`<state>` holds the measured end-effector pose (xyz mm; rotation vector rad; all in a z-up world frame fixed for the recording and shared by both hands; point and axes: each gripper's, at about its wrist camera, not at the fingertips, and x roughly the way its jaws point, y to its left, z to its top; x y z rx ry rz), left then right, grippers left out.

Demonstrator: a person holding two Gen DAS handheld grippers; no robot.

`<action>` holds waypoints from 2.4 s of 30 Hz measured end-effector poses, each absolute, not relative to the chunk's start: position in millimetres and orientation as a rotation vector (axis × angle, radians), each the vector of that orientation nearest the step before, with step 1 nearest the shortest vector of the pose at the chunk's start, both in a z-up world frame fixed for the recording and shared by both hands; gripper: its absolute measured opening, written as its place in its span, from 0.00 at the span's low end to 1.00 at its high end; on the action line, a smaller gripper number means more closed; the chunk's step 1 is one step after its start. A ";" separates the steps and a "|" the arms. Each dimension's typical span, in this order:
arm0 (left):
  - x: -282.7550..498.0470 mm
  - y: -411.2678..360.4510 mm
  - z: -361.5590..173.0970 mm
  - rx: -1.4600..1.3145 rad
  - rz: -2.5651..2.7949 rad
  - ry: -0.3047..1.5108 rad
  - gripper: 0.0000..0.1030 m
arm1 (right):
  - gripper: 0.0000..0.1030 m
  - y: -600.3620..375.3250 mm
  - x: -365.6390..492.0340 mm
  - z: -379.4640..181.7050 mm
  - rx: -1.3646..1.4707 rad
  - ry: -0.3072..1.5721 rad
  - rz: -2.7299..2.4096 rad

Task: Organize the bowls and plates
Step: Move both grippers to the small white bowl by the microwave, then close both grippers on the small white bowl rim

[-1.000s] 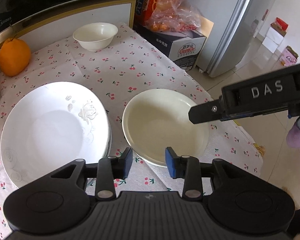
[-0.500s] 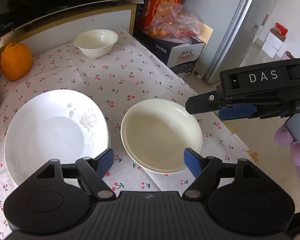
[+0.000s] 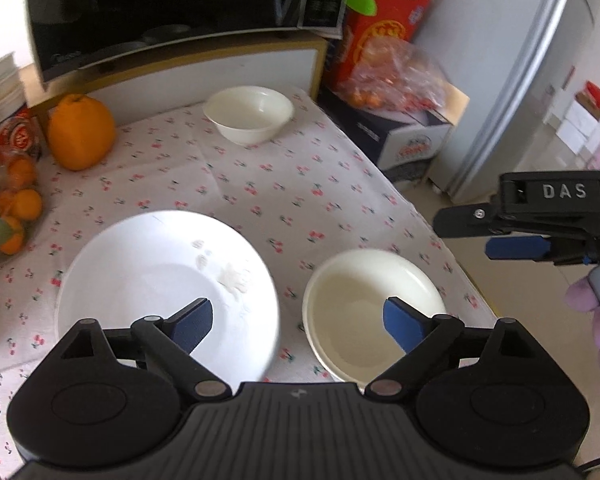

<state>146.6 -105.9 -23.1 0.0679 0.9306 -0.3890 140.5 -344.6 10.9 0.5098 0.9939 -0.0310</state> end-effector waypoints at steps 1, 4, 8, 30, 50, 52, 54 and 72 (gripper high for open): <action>148.1 -103.5 -21.6 0.059 -0.381 0.928 0.91 | 0.79 -344.4 142.8 12.1 0.509 0.991 -0.033; 154.1 -97.4 -16.9 0.042 -0.353 0.916 0.93 | 0.80 -342.8 152.9 16.8 0.508 0.987 -0.045; 167.0 -88.4 -11.1 0.028 -0.306 0.894 0.96 | 0.80 -338.5 169.7 24.0 0.514 0.983 -0.030; 290.8 -50.4 -27.6 -0.283 -0.130 0.936 0.99 | 0.86 -334.0 292.9 -0.7 0.561 1.038 0.027; 360.6 -74.1 -69.2 -0.431 -0.215 0.909 0.53 | 0.85 -339.7 380.5 -57.8 0.663 0.985 0.063; 362.3 -72.3 -72.8 -0.446 -0.230 0.908 0.45 | 0.83 -340.3 383.7 -59.4 0.663 0.961 0.064; 361.6 -70.5 -76.6 -0.459 -0.242 0.906 0.40 | 0.74 -341.3 386.8 -61.3 0.658 0.944 0.061; 360.0 -69.1 -83.4 -0.483 -0.266 0.916 0.08 | 0.08 -339.4 394.7 -82.4 0.678 0.950 0.072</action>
